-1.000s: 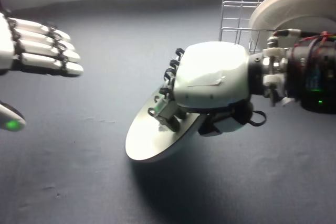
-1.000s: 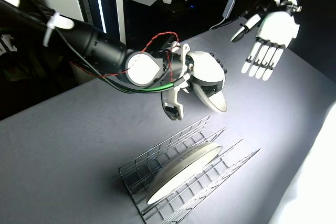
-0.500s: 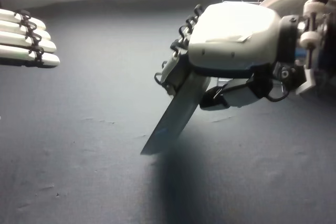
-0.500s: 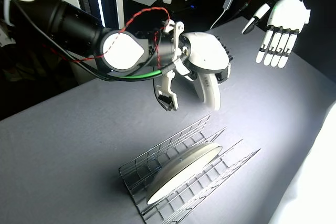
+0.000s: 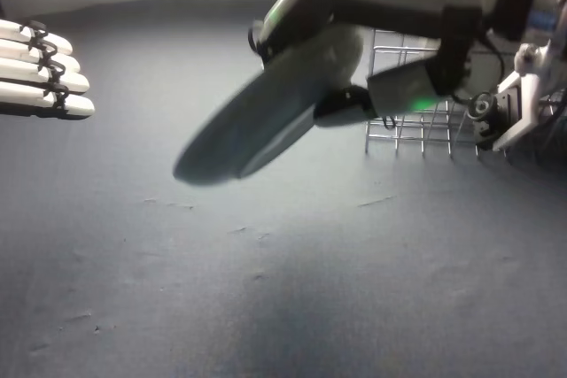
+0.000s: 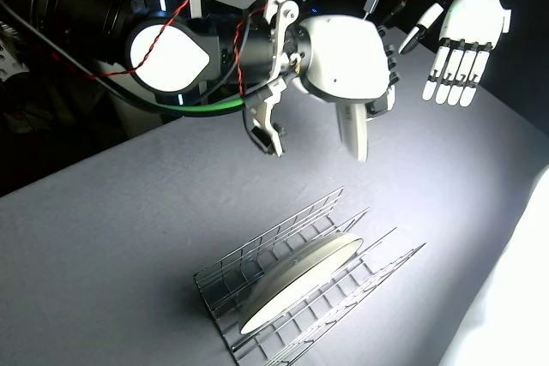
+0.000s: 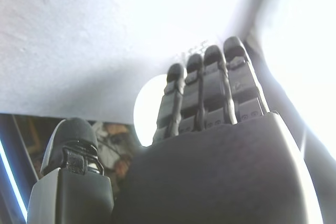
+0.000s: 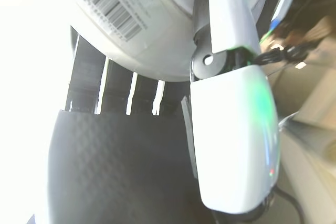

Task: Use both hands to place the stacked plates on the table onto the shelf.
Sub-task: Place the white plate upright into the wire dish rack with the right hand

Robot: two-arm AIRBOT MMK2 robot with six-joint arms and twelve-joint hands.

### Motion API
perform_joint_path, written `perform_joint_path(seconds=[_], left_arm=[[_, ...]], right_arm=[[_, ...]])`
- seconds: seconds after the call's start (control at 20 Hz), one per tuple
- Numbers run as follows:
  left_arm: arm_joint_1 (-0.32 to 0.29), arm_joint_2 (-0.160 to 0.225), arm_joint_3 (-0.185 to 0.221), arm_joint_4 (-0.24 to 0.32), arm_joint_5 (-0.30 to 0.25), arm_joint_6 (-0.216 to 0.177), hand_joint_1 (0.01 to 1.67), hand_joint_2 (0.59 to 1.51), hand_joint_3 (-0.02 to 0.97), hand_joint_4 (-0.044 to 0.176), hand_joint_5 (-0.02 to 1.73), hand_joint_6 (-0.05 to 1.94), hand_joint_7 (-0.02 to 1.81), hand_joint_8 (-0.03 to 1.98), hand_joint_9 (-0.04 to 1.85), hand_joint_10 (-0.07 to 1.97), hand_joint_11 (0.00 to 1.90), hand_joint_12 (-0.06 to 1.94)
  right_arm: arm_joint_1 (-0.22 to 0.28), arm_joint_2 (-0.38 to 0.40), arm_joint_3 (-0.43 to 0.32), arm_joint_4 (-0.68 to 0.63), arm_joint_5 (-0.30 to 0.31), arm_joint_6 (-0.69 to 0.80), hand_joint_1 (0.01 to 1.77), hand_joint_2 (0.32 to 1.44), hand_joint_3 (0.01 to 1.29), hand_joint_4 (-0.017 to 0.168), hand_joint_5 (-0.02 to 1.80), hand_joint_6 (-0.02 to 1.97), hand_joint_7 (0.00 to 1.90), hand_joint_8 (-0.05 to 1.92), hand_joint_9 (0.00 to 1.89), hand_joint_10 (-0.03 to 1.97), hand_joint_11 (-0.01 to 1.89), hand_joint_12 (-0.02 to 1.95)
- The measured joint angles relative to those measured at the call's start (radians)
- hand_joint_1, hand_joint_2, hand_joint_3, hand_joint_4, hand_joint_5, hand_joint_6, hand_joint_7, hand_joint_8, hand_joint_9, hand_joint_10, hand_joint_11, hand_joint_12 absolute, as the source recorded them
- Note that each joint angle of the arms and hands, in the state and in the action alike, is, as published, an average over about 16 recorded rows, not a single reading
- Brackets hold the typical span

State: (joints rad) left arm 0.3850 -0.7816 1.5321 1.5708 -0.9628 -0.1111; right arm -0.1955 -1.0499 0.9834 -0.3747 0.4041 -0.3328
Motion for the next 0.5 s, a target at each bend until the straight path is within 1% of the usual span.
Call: perform_joint_path(seconds=[0.15,0.5], left_arm=[[0.001,-0.005,0.011,0.002,0.0,-0.011,0.01,1.164,0.008,0.005,0.1,0.01,0.08,0.0,0.08,0.02,0.04,0.1],[0.002,-0.013,0.03,0.004,-0.003,-0.04,0.01,1.165,0.007,0.005,0.1,0.01,0.08,0.0,0.08,0.02,0.04,0.09]], right_arm=[[0.03,0.005,-0.008,0.128,-0.044,0.003,1.37,0.99,0.01,-0.003,0.94,0.92,0.98,0.93,0.99,1.18,0.85,1.46],[0.091,0.01,-0.007,0.392,-0.151,0.009,1.38,0.99,0.01,-0.004,0.94,0.92,0.98,0.97,0.96,1.23,0.81,1.52]])
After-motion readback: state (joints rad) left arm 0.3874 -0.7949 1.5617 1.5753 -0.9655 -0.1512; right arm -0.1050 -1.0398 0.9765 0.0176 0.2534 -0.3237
